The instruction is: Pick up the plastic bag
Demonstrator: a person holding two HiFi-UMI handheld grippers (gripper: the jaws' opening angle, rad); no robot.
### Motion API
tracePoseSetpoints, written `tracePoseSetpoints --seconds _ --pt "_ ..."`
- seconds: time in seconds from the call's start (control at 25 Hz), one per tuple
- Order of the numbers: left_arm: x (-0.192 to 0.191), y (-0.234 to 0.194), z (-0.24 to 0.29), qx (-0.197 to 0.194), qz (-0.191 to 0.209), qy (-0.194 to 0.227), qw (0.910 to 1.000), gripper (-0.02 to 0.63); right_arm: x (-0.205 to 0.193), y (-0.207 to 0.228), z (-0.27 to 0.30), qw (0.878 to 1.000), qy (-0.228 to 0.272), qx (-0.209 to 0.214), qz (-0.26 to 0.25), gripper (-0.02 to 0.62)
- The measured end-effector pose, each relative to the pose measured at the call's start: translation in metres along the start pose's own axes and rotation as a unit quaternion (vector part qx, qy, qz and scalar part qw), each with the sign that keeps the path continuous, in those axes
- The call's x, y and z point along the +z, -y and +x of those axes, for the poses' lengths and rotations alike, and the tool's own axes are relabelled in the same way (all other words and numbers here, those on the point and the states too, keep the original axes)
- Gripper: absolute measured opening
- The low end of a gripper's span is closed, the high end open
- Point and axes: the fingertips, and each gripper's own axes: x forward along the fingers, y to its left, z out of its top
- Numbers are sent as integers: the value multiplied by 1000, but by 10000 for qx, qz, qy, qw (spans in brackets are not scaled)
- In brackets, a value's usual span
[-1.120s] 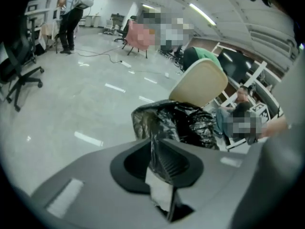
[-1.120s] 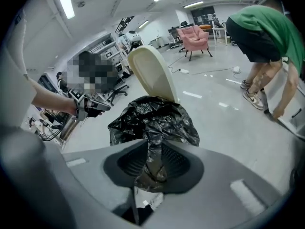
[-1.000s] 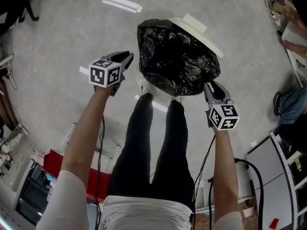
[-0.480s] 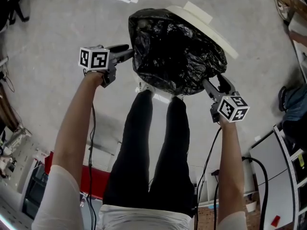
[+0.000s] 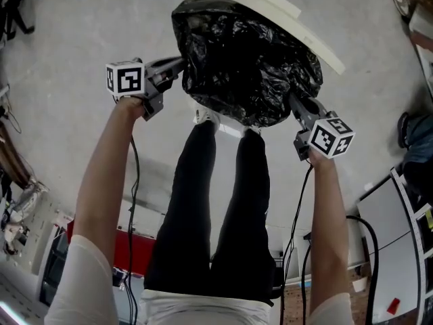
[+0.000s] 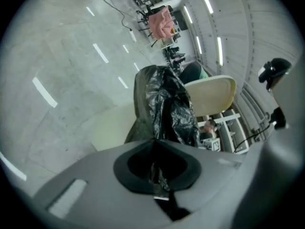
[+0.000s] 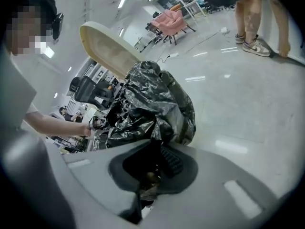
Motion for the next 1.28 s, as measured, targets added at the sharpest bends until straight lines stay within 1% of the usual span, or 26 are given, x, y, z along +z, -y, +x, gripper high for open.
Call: tracePoseSetpoints --seconds 0.08,0.16,0.28,0.36,0.44,0.56,0.72,0.96,1.16,1.28 --pt "-2 2 -8 319 56 47 9995 6 2 -7 -8 10000 -2 -98 0 8" --pt "-1 7 -18 699 238 126 9972 6 3 -16 -17 9998 -39 -185 -89 7" --pt "-3 18 -32 1269 618 92 9899 6 10 -32 -31 9995 -48 -225 -194 6" --pt "-4 29 -41 1530 831 47 9847 6 18 -44 -39 9995 -26 -213 -229 5" --pt "-4 43 -50 1712 975 51 9804 6 24 -56 -47 9995 -12 -200 -258 5" --pt "-5 69 -63 1866 1136 164 9757 6 33 -73 -62 9994 18 -189 -293 3" --pt "-6 104 -78 1945 1300 276 9719 6 42 -90 -83 9992 97 -245 -314 3" --pt "-9 152 -104 1976 1238 631 9704 6 52 -112 -121 9986 180 -360 -344 3" --pt "-29 203 -124 2030 1206 757 9688 6 49 -138 -163 9981 112 -426 -420 3" --pt "-35 236 -134 2049 1310 792 9667 6 56 -152 -187 9977 130 -474 -474 3"
